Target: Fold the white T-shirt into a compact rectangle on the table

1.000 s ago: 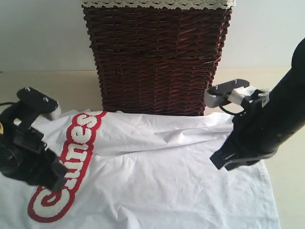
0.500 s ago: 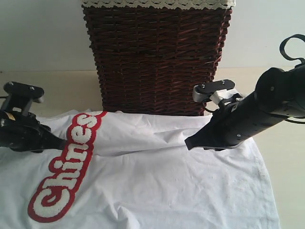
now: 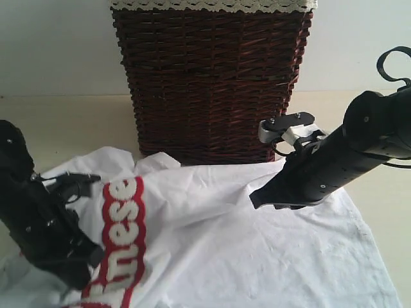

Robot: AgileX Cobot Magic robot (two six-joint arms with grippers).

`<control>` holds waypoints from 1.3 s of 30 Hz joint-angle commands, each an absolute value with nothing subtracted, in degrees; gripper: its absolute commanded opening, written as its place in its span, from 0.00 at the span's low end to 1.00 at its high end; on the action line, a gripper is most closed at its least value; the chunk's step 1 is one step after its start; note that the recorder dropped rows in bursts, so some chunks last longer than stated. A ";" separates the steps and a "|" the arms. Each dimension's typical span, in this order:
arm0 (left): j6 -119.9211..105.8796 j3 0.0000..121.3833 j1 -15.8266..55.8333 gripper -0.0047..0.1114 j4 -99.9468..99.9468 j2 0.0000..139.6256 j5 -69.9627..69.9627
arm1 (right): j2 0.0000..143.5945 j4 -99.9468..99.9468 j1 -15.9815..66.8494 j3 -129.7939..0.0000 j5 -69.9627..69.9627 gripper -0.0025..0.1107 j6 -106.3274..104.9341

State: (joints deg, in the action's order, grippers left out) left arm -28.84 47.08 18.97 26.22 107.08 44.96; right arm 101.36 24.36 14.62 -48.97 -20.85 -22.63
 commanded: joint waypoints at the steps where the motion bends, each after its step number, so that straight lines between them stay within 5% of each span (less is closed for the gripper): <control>1: -28.64 44.61 21.72 0.04 23.26 110.06 55.99 | 101.35 24.64 14.67 -49.11 -23.28 0.02 -24.23; 17: -22.18 44.72 12.94 0.04 19.24 90.90 27.02 | 100.90 24.00 14.67 -56.39 -36.99 0.02 -29.24; 23: -23.00 46.15 12.58 0.05 19.37 90.42 29.79 | 100.90 10.40 14.67 -61.29 -39.29 0.02 -19.00; 27: -25.76 46.15 12.58 0.17 19.10 91.41 33.05 | 100.90 7.98 14.67 -61.68 -40.23 0.02 -20.11; 33: -24.94 46.15 12.58 0.69 12.35 92.08 29.71 | 100.90 12.67 14.67 -61.68 -44.09 0.02 -28.41; 36: -25.92 46.15 12.58 0.67 6.01 91.15 28.49 | 100.78 12.84 14.67 -61.68 -44.08 0.02 -29.30; 39: -29.82 46.15 12.58 0.54 -6.17 89.21 29.81 | 100.38 14.33 14.67 -61.68 -45.47 0.02 -35.69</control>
State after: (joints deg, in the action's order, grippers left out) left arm -26.70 45.74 12.66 4.42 91.14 29.38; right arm 101.25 12.74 14.62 -61.26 -44.12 -29.95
